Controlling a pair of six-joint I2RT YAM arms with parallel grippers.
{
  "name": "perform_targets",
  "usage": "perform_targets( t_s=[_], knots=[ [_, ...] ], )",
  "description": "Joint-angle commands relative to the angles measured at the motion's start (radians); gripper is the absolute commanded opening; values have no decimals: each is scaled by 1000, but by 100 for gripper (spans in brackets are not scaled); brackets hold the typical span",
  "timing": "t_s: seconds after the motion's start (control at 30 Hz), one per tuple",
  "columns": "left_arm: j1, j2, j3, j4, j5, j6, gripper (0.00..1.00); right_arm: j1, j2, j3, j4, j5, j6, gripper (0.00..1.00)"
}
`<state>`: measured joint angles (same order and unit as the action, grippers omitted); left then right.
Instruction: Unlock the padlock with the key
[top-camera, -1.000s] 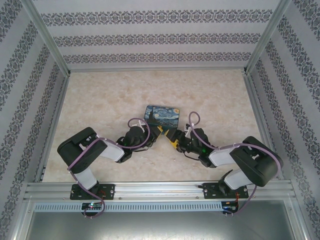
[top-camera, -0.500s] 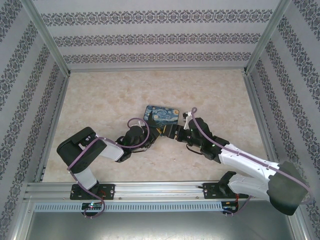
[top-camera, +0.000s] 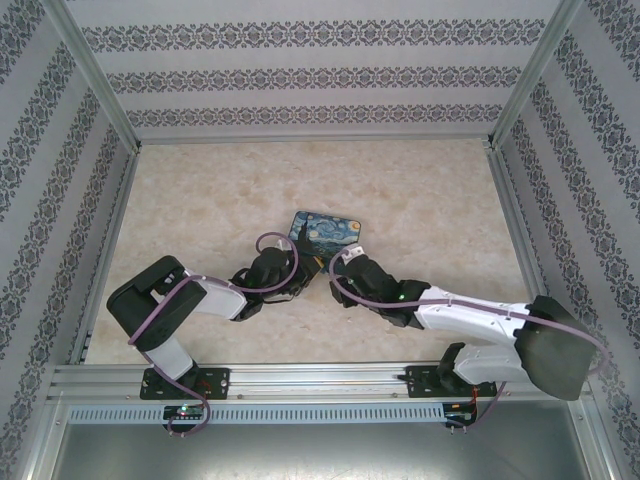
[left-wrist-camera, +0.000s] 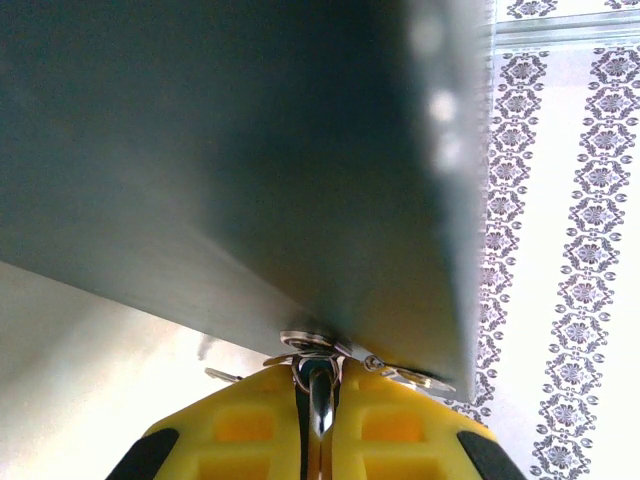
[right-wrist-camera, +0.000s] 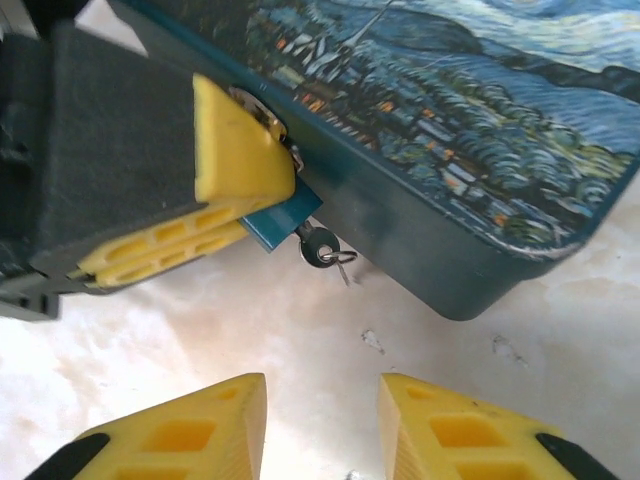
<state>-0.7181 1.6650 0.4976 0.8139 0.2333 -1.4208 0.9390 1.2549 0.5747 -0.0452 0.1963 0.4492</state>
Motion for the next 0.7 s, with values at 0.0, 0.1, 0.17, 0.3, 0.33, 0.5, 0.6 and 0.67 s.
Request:
perform_targets(
  t_s=[0.0,0.1,0.17,0.3,0.33,0.5,0.6,0.67],
  knots=[
    [9,-29,33,-22,33,8,0,38,42,39,10,121,-108,34],
    [8,-32,36,-25,39,4,0,59,94,60,15,163,-142,34],
    [8,-36,37,-30,43,3,0,66,126,75,17,176,-153,34],
    [9,-45,39,-36,47,3,0,67,181,98,28,192,-159,33],
    [9,-45,39,-38,46,3,0,67,193,104,28,195,-159,33],
    [8,-51,38,-40,50,2,0,67,248,141,28,208,-163,33],
    [8,-56,37,-43,52,2,0,66,276,165,23,221,-167,32],
    [8,-56,34,-40,52,1,0,60,292,180,21,223,-167,30]
  ],
)
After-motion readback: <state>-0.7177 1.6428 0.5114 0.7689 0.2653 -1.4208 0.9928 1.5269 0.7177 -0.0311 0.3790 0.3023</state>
